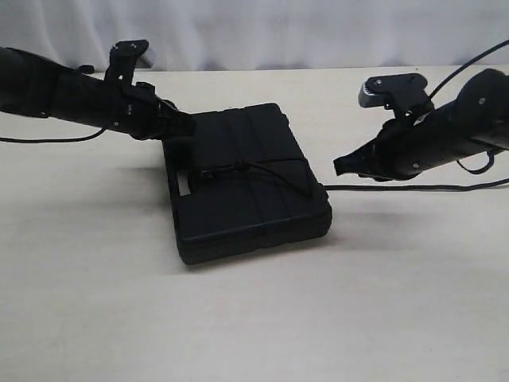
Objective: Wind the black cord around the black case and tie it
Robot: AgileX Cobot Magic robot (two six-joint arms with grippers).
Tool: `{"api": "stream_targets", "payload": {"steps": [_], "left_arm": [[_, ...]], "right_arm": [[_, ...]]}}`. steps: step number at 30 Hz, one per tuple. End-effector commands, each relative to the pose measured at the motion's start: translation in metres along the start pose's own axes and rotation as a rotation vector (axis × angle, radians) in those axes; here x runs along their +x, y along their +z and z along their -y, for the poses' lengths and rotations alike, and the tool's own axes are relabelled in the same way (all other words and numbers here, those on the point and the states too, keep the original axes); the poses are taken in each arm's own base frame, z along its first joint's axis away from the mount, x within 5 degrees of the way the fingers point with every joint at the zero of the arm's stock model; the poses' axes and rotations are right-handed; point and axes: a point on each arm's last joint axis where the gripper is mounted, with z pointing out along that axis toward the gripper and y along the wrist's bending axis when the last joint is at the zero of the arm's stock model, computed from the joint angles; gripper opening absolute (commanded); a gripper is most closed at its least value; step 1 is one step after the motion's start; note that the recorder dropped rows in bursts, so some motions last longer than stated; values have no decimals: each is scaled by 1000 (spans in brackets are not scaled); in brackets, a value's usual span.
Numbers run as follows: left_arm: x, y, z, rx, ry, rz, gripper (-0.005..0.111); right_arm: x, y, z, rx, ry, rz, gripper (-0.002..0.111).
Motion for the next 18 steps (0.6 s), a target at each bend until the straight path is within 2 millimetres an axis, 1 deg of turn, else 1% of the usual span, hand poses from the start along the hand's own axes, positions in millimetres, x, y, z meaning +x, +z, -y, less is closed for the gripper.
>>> {"api": "stream_targets", "payload": {"steps": [1,4,6,7,10,12,14,15,16,18], "left_arm": [[-3,-17,-20,-321,-9,44,0],[-13,-41,-32,-569,1,112,0],[-20,-53,-35,-671,11,148,0],[-20,-58,-35,-705,11,156,0],[-11,-68,-40,-816,21,135,0],[2,-77,-47,-946,37,54,0],[12,-91,-56,-1125,93,-96,0],[14,-97,-60,-1181,129,-147,0],[22,-104,-64,-1251,154,-218,0],[30,-112,-64,-1312,190,-296,0]], "right_arm": [[0,16,8,31,55,20,4],[-4,26,8,25,63,1,4],[-9,33,8,11,62,-24,4],[-10,36,7,-1,63,-43,4],[-13,41,4,-37,57,-111,4],[-10,42,3,-56,42,-151,4],[-9,42,2,-66,47,-170,4],[-8,42,1,-72,51,-175,4],[-7,42,0,-76,54,-181,4],[-6,41,0,-81,54,-194,4]]}}
